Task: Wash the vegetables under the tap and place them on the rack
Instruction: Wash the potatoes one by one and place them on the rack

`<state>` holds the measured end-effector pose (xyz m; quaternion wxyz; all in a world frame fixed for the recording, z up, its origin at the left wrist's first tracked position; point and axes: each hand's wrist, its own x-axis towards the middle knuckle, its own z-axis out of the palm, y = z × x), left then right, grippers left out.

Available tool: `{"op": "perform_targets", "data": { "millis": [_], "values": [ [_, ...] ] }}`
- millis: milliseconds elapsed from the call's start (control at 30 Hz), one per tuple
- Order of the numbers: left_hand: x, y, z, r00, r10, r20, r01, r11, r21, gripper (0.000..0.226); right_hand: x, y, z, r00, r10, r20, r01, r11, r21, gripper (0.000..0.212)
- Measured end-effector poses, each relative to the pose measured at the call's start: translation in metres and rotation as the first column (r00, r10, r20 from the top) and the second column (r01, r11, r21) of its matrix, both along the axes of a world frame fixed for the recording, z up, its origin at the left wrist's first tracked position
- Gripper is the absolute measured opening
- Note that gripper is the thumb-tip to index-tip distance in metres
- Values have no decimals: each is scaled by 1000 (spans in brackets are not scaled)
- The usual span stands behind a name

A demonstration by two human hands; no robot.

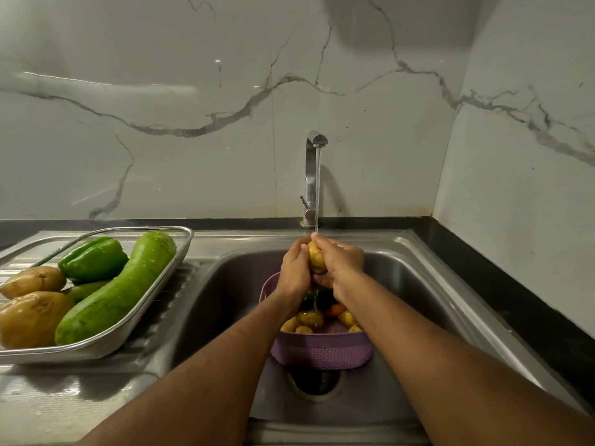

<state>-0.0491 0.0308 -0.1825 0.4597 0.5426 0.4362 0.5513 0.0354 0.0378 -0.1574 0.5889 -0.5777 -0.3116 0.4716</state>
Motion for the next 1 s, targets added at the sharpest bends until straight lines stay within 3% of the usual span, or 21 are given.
{"op": "perform_targets", "data": {
  "millis": [100, 333, 433, 567, 700, 833, 900, 1000],
  "values": [
    [1, -3, -3, 999, -43, -31, 43, 999, 16, 32, 2, -1, -2, 998, -31, 46, 32, 999, -11, 37],
    [-4, -1, 8, 993, -120, 19, 122, 988, -100, 33, 20, -1, 5, 971, 237, 36, -237, 972, 1, 27],
    [-6, 1, 8, 993, -114, 18, 115, 988, -104, 34, 22, -1, 7, 940, 339, -26, -338, 941, 22, 22],
    [-5, 4, 7, 997, -20, 77, 31, 988, -150, 30, 28, 0, 4, 869, 477, -128, -473, 879, 61, 32],
    [-6, 6, 5, 999, -19, 46, 26, 989, -147, 32, 19, -5, 4, 956, 287, -56, -285, 958, 32, 21],
    [-7, 3, 1, 992, -102, -71, 95, 991, -96, 30, 12, -4, -1, 997, 42, 67, -43, 999, 12, 33],
    [-6, 3, 0, 992, -105, -74, 97, 990, -102, 31, 13, -3, -2, 995, 44, 91, -45, 999, 7, 36],
    [-6, 7, 2, 997, -72, -37, 67, 988, -136, 34, 19, -3, 1, 977, 191, 96, -192, 981, -3, 27]
  ]
}}
